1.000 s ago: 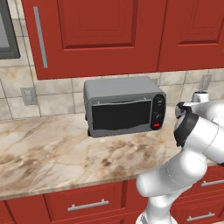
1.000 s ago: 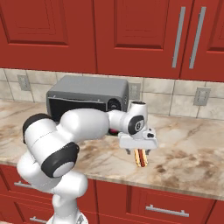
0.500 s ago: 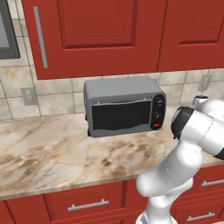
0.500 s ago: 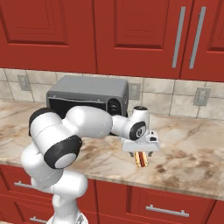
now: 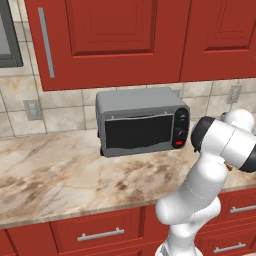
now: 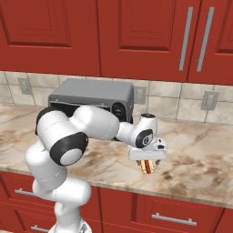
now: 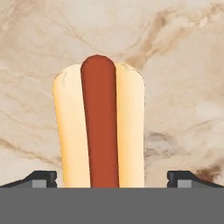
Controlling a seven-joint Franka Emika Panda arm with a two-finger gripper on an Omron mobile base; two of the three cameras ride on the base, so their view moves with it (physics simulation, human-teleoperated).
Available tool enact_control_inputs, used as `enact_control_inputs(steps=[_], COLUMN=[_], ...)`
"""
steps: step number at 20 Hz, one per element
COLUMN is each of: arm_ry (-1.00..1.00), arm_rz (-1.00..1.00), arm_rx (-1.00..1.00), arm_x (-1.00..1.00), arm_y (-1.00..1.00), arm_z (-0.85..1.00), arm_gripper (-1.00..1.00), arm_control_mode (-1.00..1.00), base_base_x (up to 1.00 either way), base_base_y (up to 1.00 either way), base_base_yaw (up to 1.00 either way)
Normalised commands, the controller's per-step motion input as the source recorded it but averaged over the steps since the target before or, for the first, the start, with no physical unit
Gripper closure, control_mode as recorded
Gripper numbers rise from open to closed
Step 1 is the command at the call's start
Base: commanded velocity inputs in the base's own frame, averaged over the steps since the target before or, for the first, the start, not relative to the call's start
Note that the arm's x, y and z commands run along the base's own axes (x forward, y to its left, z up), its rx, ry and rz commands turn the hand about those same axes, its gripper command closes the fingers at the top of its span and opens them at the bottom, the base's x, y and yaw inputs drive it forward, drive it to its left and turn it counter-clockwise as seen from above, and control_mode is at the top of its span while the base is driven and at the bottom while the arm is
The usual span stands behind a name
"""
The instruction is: Store the hot dog in the freezer for long-term storage. Close the freezer door after placing the cooked food.
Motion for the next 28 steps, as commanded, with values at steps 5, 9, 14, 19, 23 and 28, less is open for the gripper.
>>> enact_control_inputs(steps=[5, 9, 14, 19, 23, 28], arm_ry=[0.00, 0.00, 0.00, 0.00, -0.01, -0.01], arm_rz=[0.00, 0.00, 0.00, 0.00, 0.00, -0.18], arm_rx=[0.00, 0.01, 0.02, 0.01, 0.00, 0.00], arm_x=[0.00, 0.00, 0.00, 0.00, 0.00, 0.04], arm_y=[0.00, 0.00, 0.00, 0.00, 0.00, 0.00], arm_z=[-0.25, -0.18, -0.18, -0.12, 0.00, 0.10], arm_gripper=[-1.00, -1.00, 1.00, 1.00, 1.00, 1.00], arm_control_mode=[-1.00, -1.00, -1.00, -1.00, -1.00, -1.00], base_base_x=[0.00, 0.00, 0.00, 0.00, 0.00, 0.00], base_base_y=[0.00, 0.00, 0.00, 0.00, 0.00, 0.00], base_base_yaw=[0.00, 0.00, 0.00, 0.00, 0.00, 0.00])
